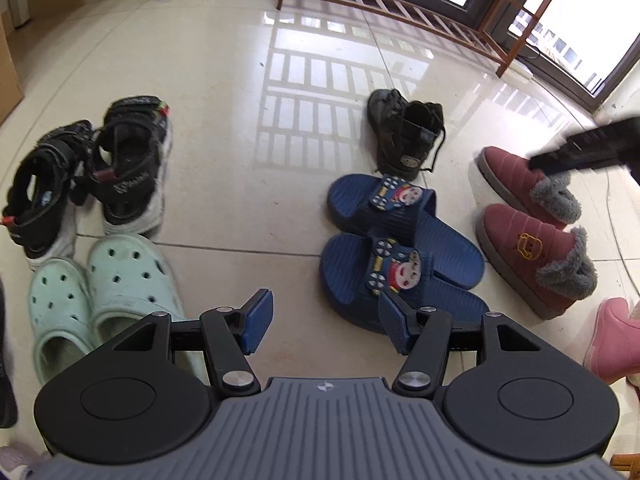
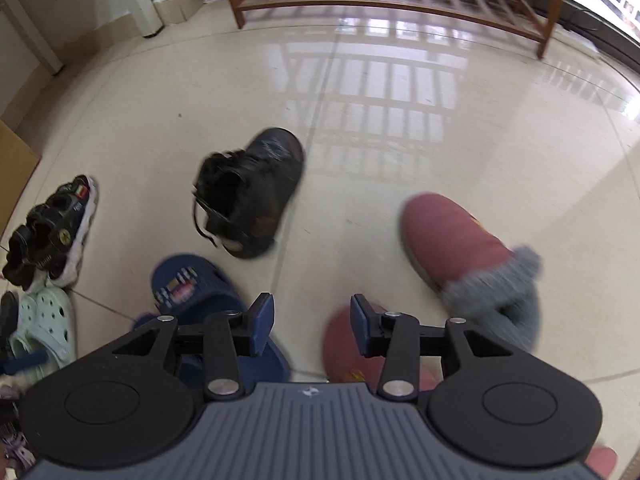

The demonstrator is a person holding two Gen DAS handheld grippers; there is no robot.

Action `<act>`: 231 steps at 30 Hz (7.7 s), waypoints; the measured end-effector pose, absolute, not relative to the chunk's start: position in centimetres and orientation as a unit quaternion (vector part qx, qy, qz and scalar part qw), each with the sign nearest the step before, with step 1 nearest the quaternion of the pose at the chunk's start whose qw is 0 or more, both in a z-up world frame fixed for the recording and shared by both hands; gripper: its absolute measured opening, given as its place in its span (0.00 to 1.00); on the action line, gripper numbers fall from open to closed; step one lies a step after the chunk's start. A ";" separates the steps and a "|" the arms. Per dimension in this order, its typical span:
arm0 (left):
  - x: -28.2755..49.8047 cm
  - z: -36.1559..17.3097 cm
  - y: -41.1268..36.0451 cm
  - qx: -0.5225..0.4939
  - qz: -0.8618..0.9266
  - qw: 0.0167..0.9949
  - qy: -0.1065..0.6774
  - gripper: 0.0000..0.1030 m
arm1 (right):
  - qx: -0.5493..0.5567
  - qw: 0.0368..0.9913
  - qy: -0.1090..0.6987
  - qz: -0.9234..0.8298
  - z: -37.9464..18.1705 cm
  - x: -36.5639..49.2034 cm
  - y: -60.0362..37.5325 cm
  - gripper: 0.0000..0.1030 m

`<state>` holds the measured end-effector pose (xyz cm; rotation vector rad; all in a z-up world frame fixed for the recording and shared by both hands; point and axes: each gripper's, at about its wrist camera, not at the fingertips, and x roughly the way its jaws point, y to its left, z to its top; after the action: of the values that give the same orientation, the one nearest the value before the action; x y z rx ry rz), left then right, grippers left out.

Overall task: Organize scattered shoes
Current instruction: 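Set the pink slipper beside its mate and open the right tool, then grasp the black leather shoe with the right tool while the left tool grasps a navy slide, then set the navy slide beside the black sandals and open the left tool while the right tool carries the shoe, then carry the black leather shoe with the right tool and set it beside its mate, then open the right tool and lift it off the black shoe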

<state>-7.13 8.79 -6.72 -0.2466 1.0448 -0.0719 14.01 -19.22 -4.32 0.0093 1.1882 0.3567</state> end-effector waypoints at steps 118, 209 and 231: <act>-3.4 -3.3 17.1 -0.039 0.153 0.888 0.431 0.55 | 0.068 0.768 0.566 0.292 -0.6 11.7 -8.9 0.12; -21.7 -5.8 35.8 -0.205 0.296 0.801 0.479 0.17 | -0.105 0.628 0.626 0.450 -8.3 -3.0 29.4 0.33; -16.8 -1.9 28.1 -0.169 0.242 0.833 0.468 0.30 | -0.086 0.667 0.638 0.375 -5.9 2.7 14.1 0.41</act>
<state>-16.79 28.08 -1.92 -0.3580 0.9908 0.5126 2.69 14.11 -5.89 -0.1935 1.4399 0.8473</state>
